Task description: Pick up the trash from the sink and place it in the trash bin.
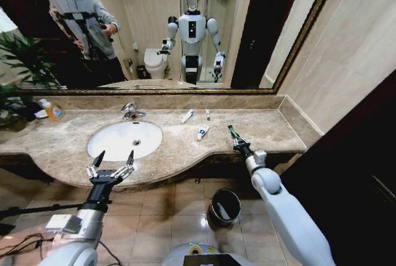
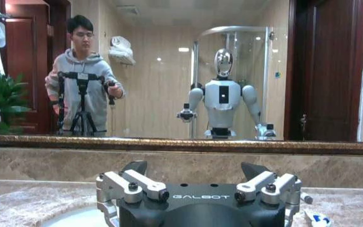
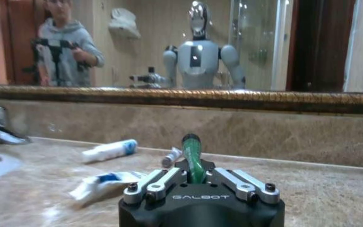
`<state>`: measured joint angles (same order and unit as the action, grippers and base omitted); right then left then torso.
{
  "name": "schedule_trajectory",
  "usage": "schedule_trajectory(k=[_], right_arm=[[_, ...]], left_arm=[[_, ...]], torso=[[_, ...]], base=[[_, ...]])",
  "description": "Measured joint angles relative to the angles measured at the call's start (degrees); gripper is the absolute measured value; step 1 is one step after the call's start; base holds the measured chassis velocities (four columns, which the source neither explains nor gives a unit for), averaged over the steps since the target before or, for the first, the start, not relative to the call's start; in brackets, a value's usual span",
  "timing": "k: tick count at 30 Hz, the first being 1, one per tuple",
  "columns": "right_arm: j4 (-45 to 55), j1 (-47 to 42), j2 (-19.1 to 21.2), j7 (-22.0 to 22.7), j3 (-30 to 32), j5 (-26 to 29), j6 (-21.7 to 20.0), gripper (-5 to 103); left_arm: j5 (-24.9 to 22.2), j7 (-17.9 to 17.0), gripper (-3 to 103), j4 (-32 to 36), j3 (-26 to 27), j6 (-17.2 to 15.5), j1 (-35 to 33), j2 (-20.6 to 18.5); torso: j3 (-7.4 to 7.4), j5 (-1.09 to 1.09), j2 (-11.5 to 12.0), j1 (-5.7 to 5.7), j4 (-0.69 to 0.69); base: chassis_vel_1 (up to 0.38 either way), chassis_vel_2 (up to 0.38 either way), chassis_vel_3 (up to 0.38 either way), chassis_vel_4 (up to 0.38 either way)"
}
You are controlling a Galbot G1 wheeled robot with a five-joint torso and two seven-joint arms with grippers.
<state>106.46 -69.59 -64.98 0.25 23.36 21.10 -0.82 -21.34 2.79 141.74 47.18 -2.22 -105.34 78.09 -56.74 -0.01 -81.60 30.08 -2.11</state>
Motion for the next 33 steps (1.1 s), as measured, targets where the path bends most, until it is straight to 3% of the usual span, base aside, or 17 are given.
schedule_trajectory(k=[8, 12, 16, 18, 24, 33], right_arm=[[5.93, -14.96, -3.60, -1.25, 3.49, -4.12, 6.54, 10], [4.64, -22.40, -6.84, -2.86, 5.31, -6.52, 10.89, 10], [2.03, -25.96, -8.78, -3.78, 5.57, -6.54, 12.47, 10], [0.94, -26.40, -9.16, -4.00, 5.57, -6.75, 12.92, 10], [-15.40, -23.53, -12.34, -4.97, 4.01, -11.68, 15.96, 10], [-27.89, -16.62, -13.58, -4.64, 2.50, -16.33, 13.47, 10]], left_arm=[[0.00, 0.01, 100, 0.00, 0.00, 0.00, 0.00, 0.00], [0.00, 0.01, 100, 0.00, 0.00, 0.00, 0.00, 0.00], [0.00, 0.01, 100, 0.00, -0.01, 0.00, 0.00, 0.00], [0.00, 0.00, 100, 0.00, 0.00, 0.00, 0.00, 0.00], [0.00, 0.01, 100, 0.00, 0.00, 0.00, 0.00, 0.00], [0.00, 0.00, 100, 0.00, 0.00, 0.00, 0.00, 0.00]], torso=[[0.01, 0.01, 0.00, -0.01, 0.01], [0.01, 0.01, 0.00, -0.01, 0.01], [0.01, -0.01, 0.00, -0.01, 0.01], [0.01, -0.01, 0.00, -0.01, 0.01], [0.00, 0.01, 0.00, 0.00, 0.01], [0.00, 0.00, 0.00, 0.00, 0.00]], base=[[0.000, 0.000, 0.000, 0.000], [0.000, 0.000, 0.000, 0.000], [0.000, 0.000, 0.000, 0.000], [0.000, 0.000, 0.000, 0.000], [0.000, 0.000, 0.000, 0.000], [0.000, 0.000, 0.000, 0.000]])
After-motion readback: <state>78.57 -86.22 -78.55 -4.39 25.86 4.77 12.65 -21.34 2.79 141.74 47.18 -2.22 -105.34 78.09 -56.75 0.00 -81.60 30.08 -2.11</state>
